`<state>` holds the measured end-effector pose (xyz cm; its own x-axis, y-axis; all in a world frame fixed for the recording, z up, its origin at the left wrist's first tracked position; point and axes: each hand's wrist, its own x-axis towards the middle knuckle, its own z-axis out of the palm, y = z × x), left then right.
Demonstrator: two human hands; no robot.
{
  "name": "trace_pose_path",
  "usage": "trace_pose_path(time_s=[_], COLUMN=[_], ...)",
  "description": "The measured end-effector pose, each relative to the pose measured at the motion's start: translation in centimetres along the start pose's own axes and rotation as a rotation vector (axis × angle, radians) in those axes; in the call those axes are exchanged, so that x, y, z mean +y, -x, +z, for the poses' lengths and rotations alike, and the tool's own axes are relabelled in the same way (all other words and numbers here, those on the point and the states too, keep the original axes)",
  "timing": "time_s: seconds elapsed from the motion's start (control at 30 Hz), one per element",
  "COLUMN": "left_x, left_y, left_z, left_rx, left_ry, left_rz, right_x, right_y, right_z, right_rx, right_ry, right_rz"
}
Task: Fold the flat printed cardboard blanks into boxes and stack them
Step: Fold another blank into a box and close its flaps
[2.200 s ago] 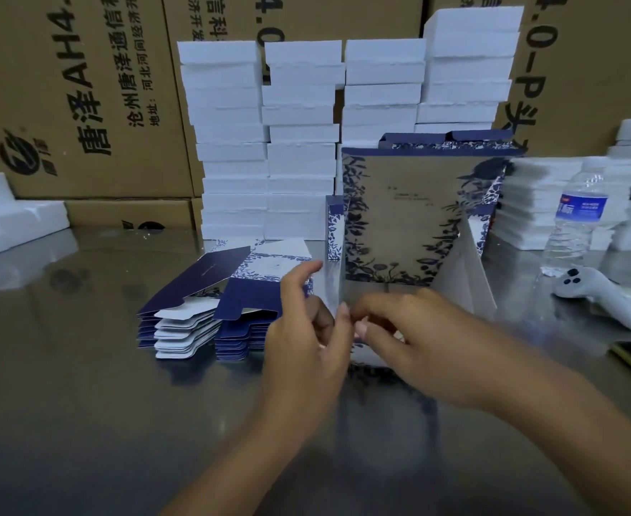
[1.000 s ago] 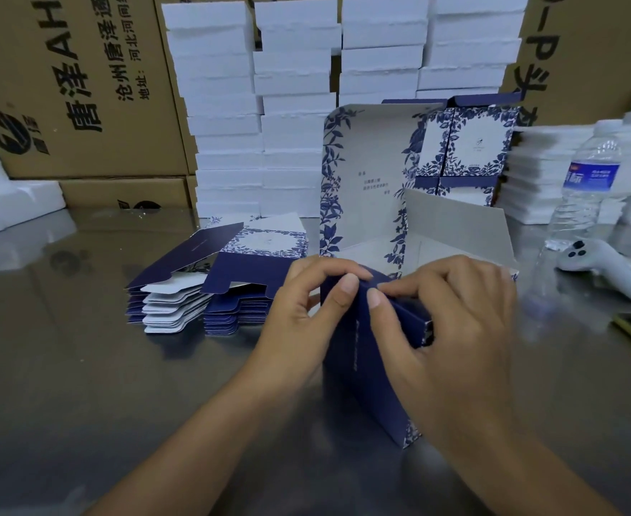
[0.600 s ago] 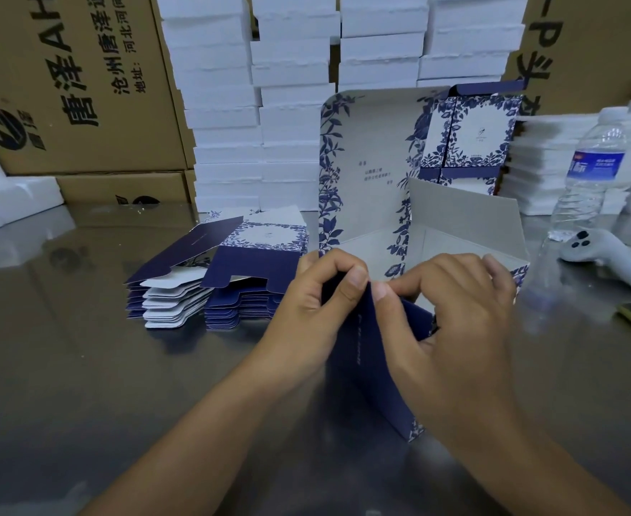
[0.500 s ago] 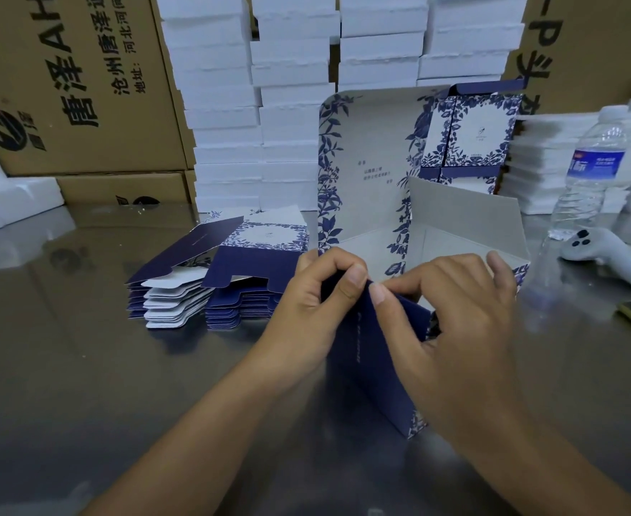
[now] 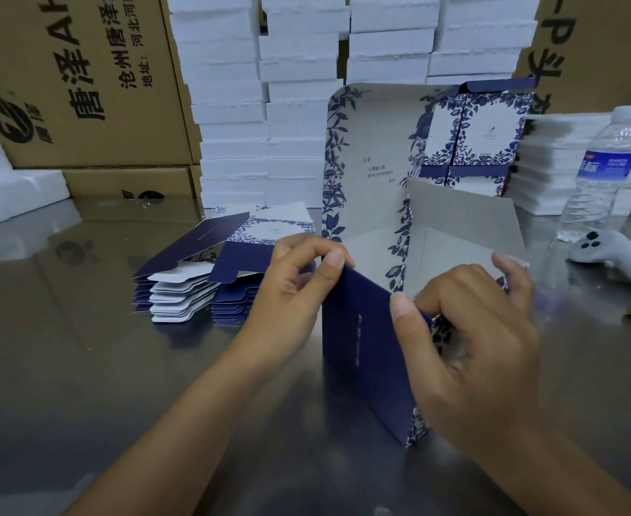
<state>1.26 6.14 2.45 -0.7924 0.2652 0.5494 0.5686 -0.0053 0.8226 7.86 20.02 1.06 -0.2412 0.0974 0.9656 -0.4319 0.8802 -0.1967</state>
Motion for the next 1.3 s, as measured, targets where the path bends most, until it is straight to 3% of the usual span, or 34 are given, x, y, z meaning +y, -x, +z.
trace_pose_path(time_s=[0.3,0.83,0.93,1.03,1.13,1.3], left_x=[-0.2,-0.7,-0.8,-0.5,-0.4,0.0], left_y=[-0.1,-0.3,-0.4,-0.4,-0.3,-0.4], left_z=[0.0,-0.4,-0.5,-0.7,-0.7,-0.6], left_rx=[0.016,0.081,0.109,0.148,0.159,0.13], left_ry=[-0.074,-0.053,0.099,0.235,0.345,0.389], left_rz=[0.016,-0.026,-0.093,-0.202,-0.245,-0.246], right_x=[1.1,1.3,2.2,3.6,4.2,3.6], right_y=[-0.6,-1.1,-2.2,-3.2,-3.7,-2.9], right_z=[-0.2,-0.9,-1.3,-1.8,-2.1,-1.6], right_rx=[0.081,0.047,0.219,0.312,0.16,-0.156], right_ry=[0.094,-0.03,-0.035,-0.089,-0.234,-0.575], right_rz=[-0.225,-0.252,-0.087,0.199,0.555,0.852])
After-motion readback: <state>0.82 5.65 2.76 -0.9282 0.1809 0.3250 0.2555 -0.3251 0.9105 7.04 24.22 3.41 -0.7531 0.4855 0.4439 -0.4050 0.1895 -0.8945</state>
